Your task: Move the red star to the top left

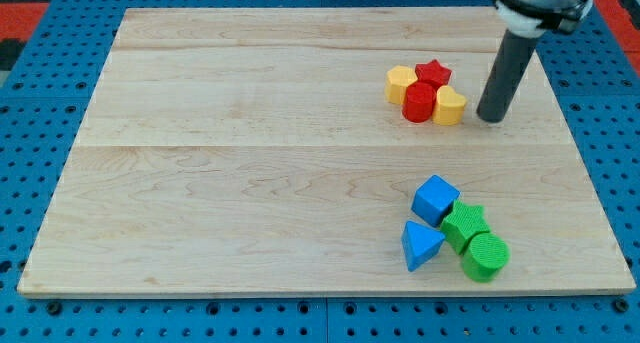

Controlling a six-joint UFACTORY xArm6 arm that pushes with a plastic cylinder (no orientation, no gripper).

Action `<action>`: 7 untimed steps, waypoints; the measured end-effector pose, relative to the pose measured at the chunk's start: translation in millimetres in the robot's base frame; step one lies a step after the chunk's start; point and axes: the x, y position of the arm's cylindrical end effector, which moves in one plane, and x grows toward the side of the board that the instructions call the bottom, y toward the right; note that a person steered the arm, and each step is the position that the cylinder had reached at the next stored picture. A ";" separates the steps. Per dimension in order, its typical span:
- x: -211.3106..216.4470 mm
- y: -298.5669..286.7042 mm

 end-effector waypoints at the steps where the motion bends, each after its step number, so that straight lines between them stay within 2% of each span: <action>1: -35.1 -33.0; 3: -51.4 -179.0; 5: -104.2 -123.5; 6: -125.0 -187.9; 7: -127.0 -289.0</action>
